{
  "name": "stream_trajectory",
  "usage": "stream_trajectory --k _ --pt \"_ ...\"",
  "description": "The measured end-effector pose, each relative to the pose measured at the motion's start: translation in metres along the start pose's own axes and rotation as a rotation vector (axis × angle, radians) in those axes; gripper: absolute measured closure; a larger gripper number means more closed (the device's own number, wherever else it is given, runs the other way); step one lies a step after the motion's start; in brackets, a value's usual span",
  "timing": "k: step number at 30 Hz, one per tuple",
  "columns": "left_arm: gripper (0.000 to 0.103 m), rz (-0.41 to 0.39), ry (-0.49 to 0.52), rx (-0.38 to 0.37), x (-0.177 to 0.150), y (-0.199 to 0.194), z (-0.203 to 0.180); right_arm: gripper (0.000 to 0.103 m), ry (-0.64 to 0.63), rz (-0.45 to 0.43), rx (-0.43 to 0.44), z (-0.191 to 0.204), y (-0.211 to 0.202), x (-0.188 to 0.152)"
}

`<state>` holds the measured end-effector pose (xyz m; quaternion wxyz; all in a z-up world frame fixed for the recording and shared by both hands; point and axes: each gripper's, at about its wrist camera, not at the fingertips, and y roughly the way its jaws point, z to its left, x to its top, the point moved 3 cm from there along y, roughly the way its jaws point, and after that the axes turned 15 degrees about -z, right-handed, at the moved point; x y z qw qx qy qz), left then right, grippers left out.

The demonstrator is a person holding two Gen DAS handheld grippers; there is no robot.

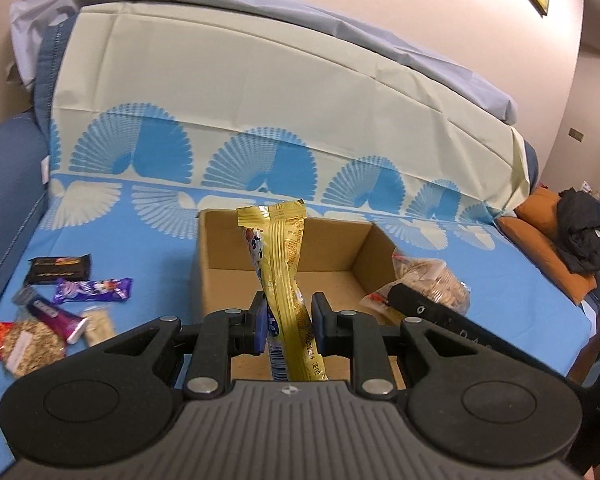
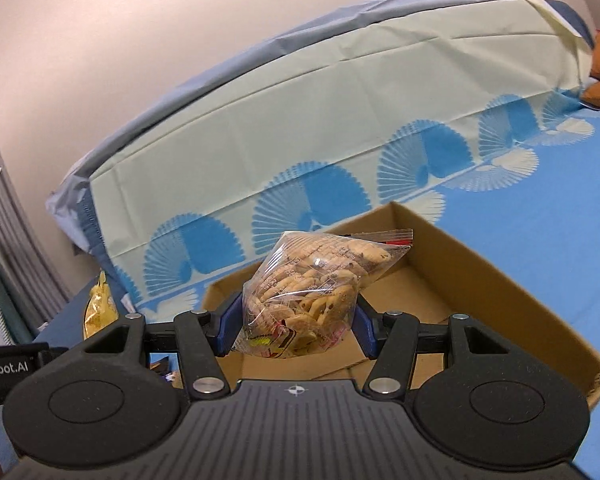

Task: Organize snacks
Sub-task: 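Open both tools over the box to drop the yellow bar and cookie bag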

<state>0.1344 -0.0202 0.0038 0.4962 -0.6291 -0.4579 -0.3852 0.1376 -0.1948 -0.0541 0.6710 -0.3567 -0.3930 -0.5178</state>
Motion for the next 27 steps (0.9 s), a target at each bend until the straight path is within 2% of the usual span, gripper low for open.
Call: stream_trajectory --k 11,27 --pt "0.078 -0.02 0.028 -0.036 0.011 0.024 -0.031 0.045 0.009 -0.005 -0.02 -0.009 -0.002 0.006" --pt "0.078 -0.038 0.046 -0.057 0.023 0.039 -0.053 0.045 0.001 -0.015 -0.033 -0.006 -0.005 0.006"
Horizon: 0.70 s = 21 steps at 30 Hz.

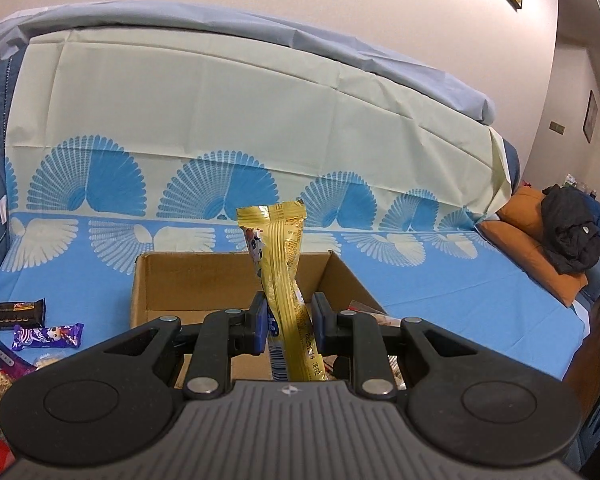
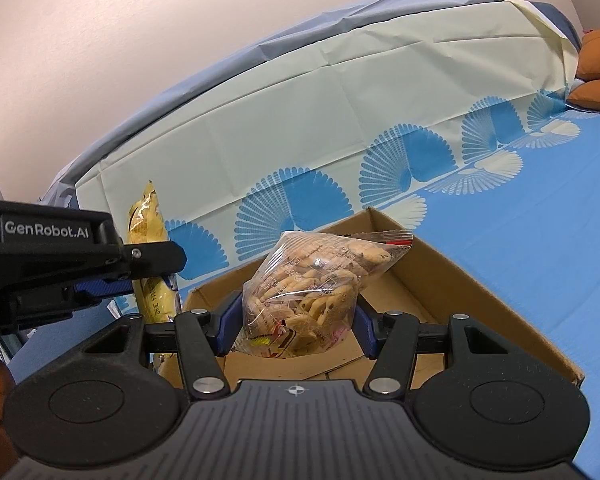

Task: Organize snacks
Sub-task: 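Open both tools over the box to drop the yellow bar and cookie bag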

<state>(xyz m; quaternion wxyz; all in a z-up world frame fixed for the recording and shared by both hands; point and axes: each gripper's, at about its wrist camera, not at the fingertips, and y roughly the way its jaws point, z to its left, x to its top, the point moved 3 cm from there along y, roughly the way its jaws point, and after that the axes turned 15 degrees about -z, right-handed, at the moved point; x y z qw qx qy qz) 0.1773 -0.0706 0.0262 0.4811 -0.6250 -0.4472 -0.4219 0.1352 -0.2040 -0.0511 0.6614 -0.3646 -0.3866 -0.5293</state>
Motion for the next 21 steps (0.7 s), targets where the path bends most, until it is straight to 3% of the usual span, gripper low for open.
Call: stream_trajectory --k 21 --pt "0.078 -0.009 0.011 -0.007 0.0082 0.0052 -0.0055 0.044 0.003 -0.002 0.003 0.0007 -0.0019 -0.0007"
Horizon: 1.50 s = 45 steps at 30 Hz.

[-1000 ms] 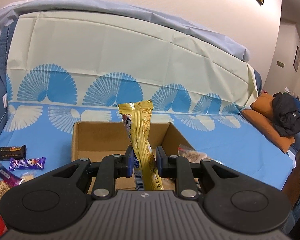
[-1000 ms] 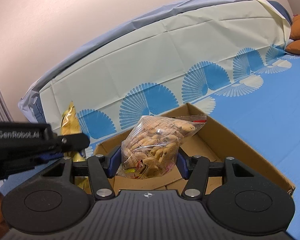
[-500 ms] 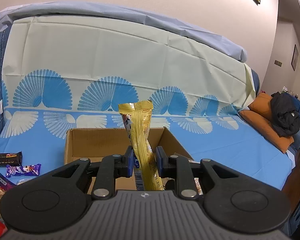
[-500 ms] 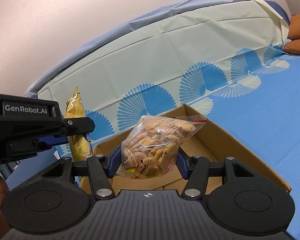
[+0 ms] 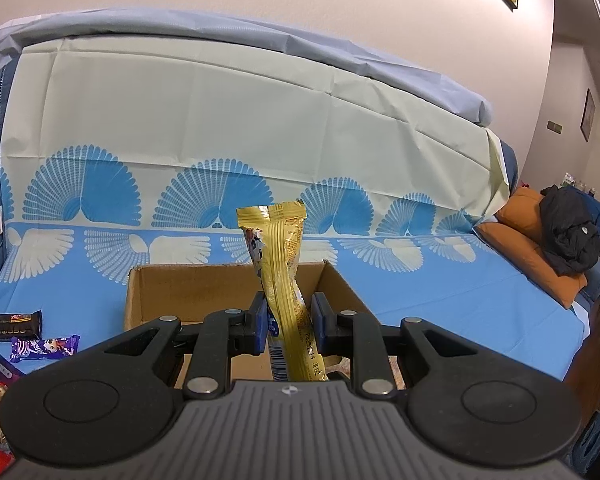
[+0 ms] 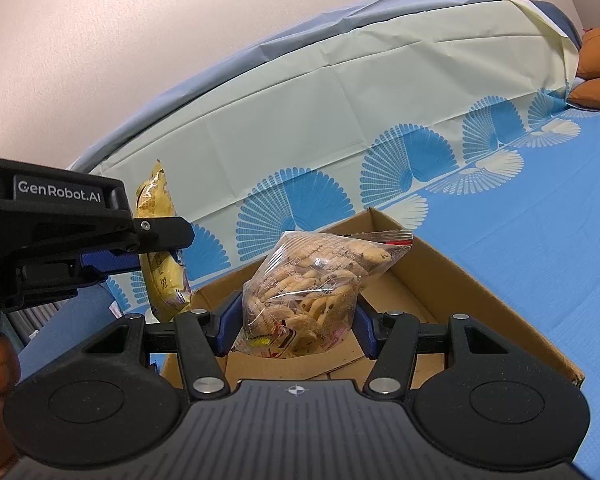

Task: Organize snacks
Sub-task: 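Open both tools over the box to drop the yellow bar and cookie bag, then grasp the red packet with the left tool while the right tool grasps the white nougat bar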

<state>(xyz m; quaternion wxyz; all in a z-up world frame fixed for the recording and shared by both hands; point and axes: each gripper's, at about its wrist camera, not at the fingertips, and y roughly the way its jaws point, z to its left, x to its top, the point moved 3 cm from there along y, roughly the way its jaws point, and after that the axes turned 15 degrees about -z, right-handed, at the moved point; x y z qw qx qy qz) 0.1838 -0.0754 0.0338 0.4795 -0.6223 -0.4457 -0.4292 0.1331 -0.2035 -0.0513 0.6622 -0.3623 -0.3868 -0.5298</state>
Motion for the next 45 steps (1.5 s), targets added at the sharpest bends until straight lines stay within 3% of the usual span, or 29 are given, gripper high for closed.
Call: stream_trajectory --k 24,25,28,29,33,38,41,44,45 --pt "0.078 -0.002 -0.003 -0.005 0.006 0.005 -0.007 0.044 -0.005 0.007 0.004 0.0 0.002 0.0" --pt "0.075 0.001 -0.002 -0.007 0.006 0.006 -0.007 0.044 -0.005 0.009 0.005 0.0 0.002 -0.001" --pt "0.041 0.008 0.007 -0.004 0.007 0.007 -0.008 0.037 -0.006 0.029 0.001 0.0 0.006 -0.002" --pt "0.038 0.005 0.011 -0.005 0.007 0.006 -0.008 0.033 -0.01 0.041 -0.003 0.001 0.009 -0.004" --pt "0.038 -0.015 0.021 0.007 0.004 -0.004 -0.002 0.03 -0.045 0.054 -0.002 0.006 0.011 -0.007" --pt "0.039 -0.1 0.054 0.012 -0.008 -0.034 0.015 0.03 -0.084 0.07 0.002 0.011 0.011 -0.013" --pt "0.041 -0.102 0.054 0.013 -0.019 -0.056 0.036 0.03 -0.111 0.075 0.012 0.016 0.009 -0.018" --pt "0.057 -0.065 0.032 0.01 -0.032 -0.077 0.069 0.03 -0.143 0.079 0.03 0.023 0.007 -0.023" --pt "0.067 -0.055 0.025 0.003 -0.037 -0.083 0.079 0.03 -0.153 0.082 0.037 0.026 0.006 -0.024"
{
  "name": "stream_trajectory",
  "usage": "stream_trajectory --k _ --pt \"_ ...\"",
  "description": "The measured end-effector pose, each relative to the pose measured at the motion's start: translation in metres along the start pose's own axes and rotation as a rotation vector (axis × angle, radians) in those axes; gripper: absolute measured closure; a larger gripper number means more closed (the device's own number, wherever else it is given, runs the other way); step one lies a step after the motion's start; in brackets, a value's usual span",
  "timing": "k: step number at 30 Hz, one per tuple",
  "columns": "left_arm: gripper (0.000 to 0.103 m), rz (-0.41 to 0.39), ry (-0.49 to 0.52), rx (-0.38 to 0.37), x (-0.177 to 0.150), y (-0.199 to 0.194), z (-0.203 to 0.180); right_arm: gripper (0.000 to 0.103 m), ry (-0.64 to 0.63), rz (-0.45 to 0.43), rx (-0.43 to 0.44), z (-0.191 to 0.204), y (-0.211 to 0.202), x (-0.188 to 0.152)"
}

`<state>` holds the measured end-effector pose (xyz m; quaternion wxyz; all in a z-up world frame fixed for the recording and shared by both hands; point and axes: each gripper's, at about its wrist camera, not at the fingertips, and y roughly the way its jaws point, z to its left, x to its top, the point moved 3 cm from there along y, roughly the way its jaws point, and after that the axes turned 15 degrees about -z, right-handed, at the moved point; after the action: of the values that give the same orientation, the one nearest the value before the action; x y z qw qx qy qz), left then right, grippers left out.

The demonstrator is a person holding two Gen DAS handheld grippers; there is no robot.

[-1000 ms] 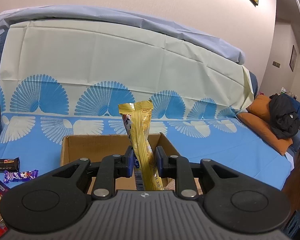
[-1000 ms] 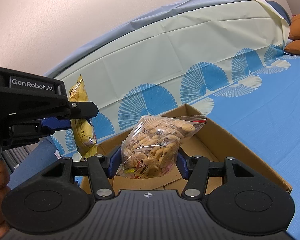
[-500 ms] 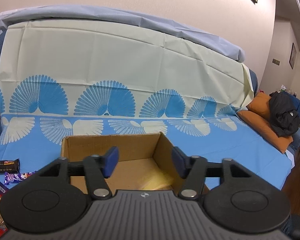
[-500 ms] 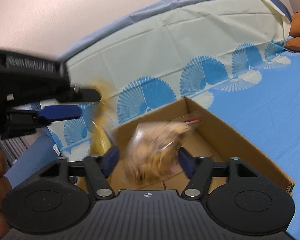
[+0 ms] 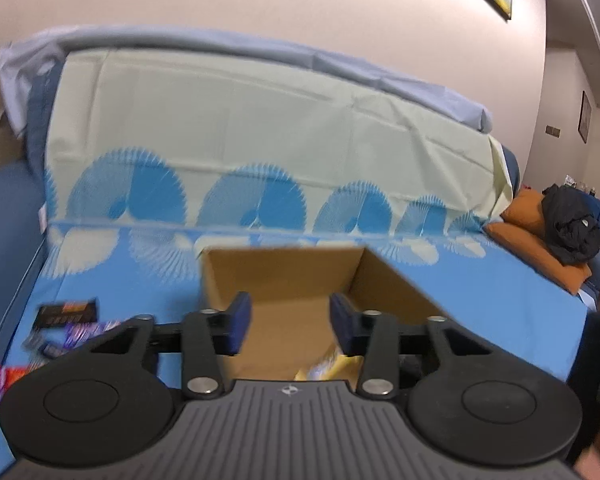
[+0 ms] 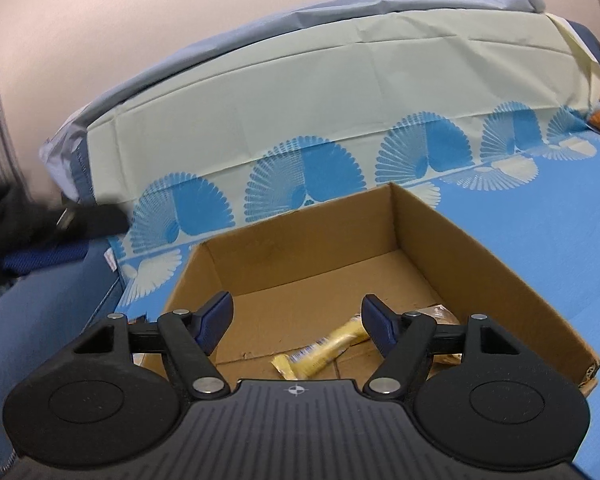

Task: Organize snacks
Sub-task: 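Grasp the red packet with the left tool while the right tool grasps the white nougat bar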

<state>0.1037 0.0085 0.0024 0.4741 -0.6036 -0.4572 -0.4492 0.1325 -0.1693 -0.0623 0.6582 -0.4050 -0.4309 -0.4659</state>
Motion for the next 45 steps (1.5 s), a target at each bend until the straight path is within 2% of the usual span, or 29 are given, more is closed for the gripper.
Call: stream_trajectory --k 1,4,7,10,12,14,16,20,22,24,33,37,39,40,45 --pt "0.077 0.007 0.0 -0.009 -0.005 -0.007 0.011 0.032 -0.011 0.003 0.006 0.003 0.0 -0.002" --pt "0.087 0.025 0.068 0.009 -0.026 -0.028 0.045 0.039 -0.034 0.012 0.02 0.01 -0.002 -0.006" --pt "0.087 0.061 0.095 0.058 -0.048 -0.044 0.087 0.042 -0.055 0.017 0.033 0.017 -0.004 -0.009" --pt "0.087 0.102 0.076 0.148 -0.07 -0.054 0.132 0.044 -0.07 0.019 0.047 0.025 -0.006 -0.012" --pt "0.087 0.136 0.041 0.219 -0.091 -0.062 0.162 0.044 -0.075 0.021 0.059 0.031 -0.008 -0.014" --pt "0.086 0.206 -0.074 0.3 -0.1 -0.059 0.19 0.044 -0.083 0.025 0.065 0.036 -0.01 -0.017" --pt "0.081 0.194 -0.115 0.324 -0.099 -0.056 0.203 0.044 -0.092 0.031 0.07 0.041 -0.01 -0.02" --pt "0.067 0.283 -0.066 0.315 -0.11 -0.037 0.202 0.044 -0.122 0.045 0.072 0.051 -0.011 -0.027" --pt "0.039 0.303 -0.03 0.307 -0.114 -0.032 0.195 0.044 -0.135 0.05 0.074 0.055 -0.011 -0.03" --pt "0.034 0.333 -0.004 0.316 -0.118 -0.029 0.193 0.044 -0.142 0.056 0.073 0.06 -0.012 -0.032" --pt "0.033 0.442 -0.037 0.332 -0.132 -0.014 0.195 0.041 -0.169 0.069 0.087 0.082 -0.012 -0.035" --pt "0.033 0.462 0.022 0.324 -0.136 -0.012 0.187 0.04 -0.182 0.075 0.097 0.092 -0.013 -0.037" --pt "0.043 0.463 0.049 0.317 -0.136 -0.011 0.183 0.04 -0.186 0.077 0.104 0.097 -0.013 -0.038" --pt "0.052 0.458 0.058 0.314 -0.136 -0.012 0.182 0.04 -0.188 0.077 0.107 0.098 -0.013 -0.038" --pt "0.057 0.427 0.032 0.284 -0.126 -0.019 0.183 0.039 -0.196 0.079 0.124 0.111 -0.013 -0.039"
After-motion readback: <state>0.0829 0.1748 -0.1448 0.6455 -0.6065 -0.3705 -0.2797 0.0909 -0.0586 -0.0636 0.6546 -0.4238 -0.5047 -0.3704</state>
